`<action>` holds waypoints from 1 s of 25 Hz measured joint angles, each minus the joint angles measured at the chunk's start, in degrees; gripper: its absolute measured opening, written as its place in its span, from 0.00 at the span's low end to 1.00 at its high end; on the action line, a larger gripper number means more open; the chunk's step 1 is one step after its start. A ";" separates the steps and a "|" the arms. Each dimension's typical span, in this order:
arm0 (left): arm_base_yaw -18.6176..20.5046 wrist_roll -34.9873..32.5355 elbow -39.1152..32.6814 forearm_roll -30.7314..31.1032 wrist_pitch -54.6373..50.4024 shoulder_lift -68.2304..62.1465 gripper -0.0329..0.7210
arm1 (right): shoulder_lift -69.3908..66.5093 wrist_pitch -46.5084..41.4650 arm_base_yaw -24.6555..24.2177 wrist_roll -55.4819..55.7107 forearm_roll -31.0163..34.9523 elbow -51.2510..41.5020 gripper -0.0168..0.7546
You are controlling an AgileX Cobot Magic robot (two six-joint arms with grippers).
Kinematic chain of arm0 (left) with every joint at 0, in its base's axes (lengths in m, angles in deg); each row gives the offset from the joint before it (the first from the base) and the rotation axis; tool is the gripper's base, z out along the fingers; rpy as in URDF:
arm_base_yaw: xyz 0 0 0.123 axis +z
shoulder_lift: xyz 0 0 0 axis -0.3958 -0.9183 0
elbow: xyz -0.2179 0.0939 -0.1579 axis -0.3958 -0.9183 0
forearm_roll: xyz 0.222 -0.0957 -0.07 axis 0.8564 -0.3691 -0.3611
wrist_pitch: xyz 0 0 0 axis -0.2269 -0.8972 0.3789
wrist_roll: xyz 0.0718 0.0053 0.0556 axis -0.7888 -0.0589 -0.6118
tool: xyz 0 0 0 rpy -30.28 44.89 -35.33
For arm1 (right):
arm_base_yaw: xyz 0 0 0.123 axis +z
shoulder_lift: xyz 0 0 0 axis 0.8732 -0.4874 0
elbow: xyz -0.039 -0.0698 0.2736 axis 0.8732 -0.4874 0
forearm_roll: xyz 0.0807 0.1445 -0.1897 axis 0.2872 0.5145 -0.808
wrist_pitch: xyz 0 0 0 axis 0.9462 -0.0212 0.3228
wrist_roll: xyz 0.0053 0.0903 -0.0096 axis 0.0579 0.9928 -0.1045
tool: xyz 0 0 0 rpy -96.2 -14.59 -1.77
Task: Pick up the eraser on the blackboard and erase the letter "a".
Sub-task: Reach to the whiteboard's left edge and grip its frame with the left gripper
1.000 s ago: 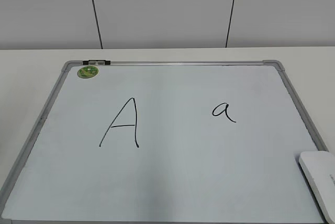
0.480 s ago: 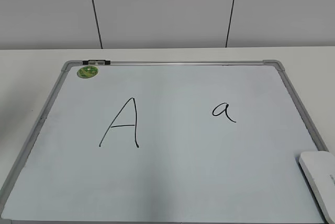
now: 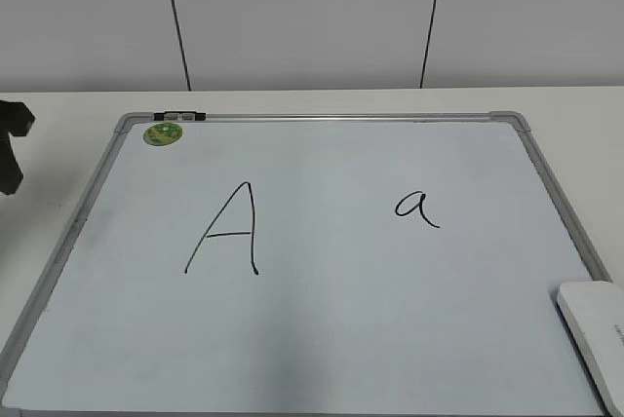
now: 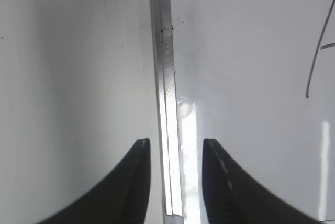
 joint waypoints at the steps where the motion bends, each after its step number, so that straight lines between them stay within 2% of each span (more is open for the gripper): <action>1: 0.00 0.00 0.00 0.39 0.42 -1.18 0.37 | 0.00 0.00 0.00 0.00 0.00 0.00 0.76; 8: 0.00 0.00 1.45 1.53 3.84 -9.71 0.36 | 0.00 0.00 0.00 0.00 0.00 0.00 0.76; 18: 0.00 0.00 14.36 1.53 -0.18 -20.98 0.37 | 0.00 0.00 0.00 0.00 0.00 0.00 0.76; 25: 0.00 0.00 17.01 1.98 -0.59 -25.41 0.37 | 0.00 0.00 0.00 0.00 0.00 0.00 0.76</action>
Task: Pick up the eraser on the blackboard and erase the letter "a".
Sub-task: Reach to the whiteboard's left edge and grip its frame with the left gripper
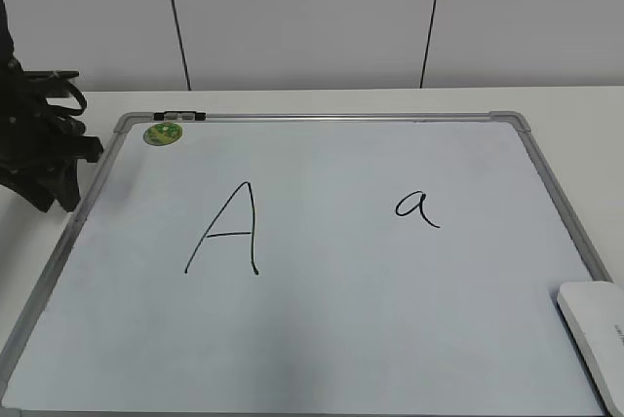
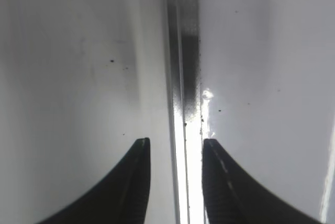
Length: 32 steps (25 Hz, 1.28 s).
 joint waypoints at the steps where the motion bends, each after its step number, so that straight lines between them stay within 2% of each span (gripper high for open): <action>1: 0.00 0.00 0.00 0.00 0.00 -0.70 0.37 | 0.00 0.00 0.00 0.00 0.00 0.00 0.76; 14: 0.00 0.00 0.34 0.00 0.00 -4.36 0.36 | 0.00 0.00 0.00 0.00 0.00 0.00 0.76; 16: 0.00 0.00 0.34 0.00 0.00 -4.36 0.32 | 0.00 0.00 0.00 0.00 0.00 0.00 0.76; 21: 0.00 0.00 0.34 -0.45 -0.04 -4.36 0.10 | 0.00 0.00 0.00 0.00 0.00 0.00 0.76; 29: 0.00 0.37 0.34 -0.72 -0.27 -4.36 0.08 | -0.64 0.00 0.00 0.00 0.66 0.46 0.76; 32: 0.00 0.37 0.34 -0.72 -0.27 -4.36 0.08 | -7.55 0.41 0.00 0.00 0.55 2.60 0.76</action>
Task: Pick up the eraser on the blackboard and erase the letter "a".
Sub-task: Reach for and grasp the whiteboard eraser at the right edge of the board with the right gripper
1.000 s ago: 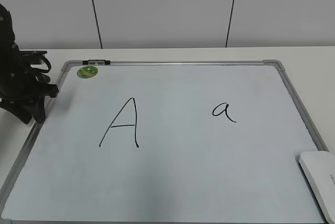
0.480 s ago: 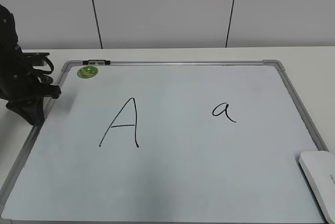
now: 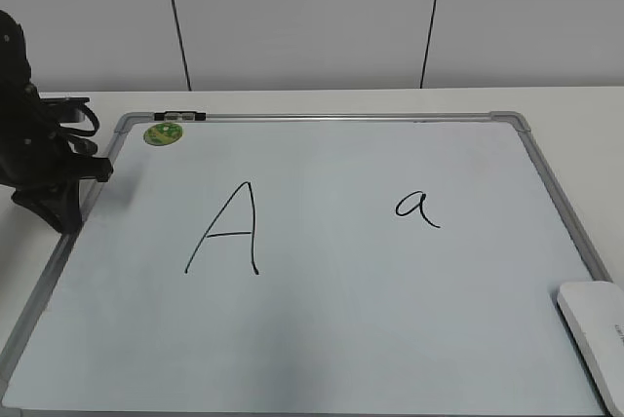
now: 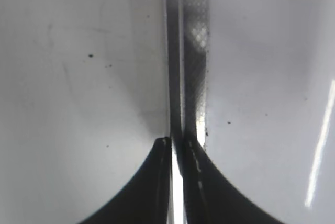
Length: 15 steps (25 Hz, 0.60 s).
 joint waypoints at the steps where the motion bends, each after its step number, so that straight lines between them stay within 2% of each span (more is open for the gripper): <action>1: 0.00 0.00 0.00 0.00 0.00 0.00 0.08 | -4.83 0.13 0.00 0.00 -0.52 1.34 0.76; 6: 0.00 0.10 0.10 -0.11 -0.04 0.00 0.08 | -20.44 1.29 1.53 0.00 -1.18 4.76 0.76; 15: 0.00 0.10 0.12 -0.33 -0.13 0.00 0.08 | -43.58 1.42 2.39 -0.31 1.10 5.43 0.76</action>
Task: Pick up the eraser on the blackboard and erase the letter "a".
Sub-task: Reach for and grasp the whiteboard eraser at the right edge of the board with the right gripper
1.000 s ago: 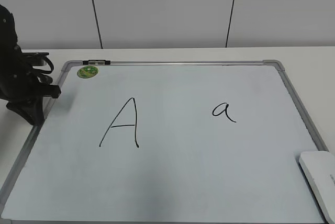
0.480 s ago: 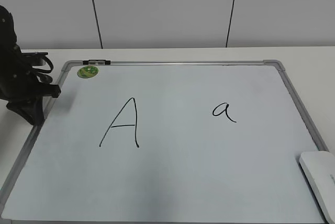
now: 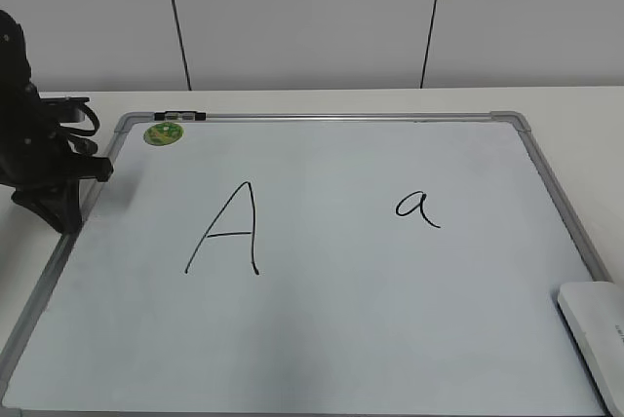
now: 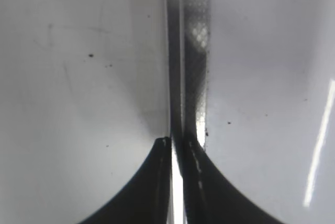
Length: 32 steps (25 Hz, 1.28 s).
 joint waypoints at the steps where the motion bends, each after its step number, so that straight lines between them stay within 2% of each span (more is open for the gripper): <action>1: 0.00 0.00 0.00 -0.08 0.00 0.00 0.08 | -0.76 0.03 0.00 -0.07 0.00 0.00 0.76; 10: 0.00 0.00 0.00 -0.57 0.00 0.00 0.09 | -14.73 8.33 0.00 -2.24 2.50 0.38 0.87; 19: 0.00 0.00 0.00 -0.82 0.00 0.00 0.10 | -23.42 18.05 0.00 -2.33 3.01 0.40 0.88; 32: 0.00 0.00 0.00 -0.82 0.00 0.00 0.12 | -33.64 24.38 0.00 -2.33 3.01 0.62 0.88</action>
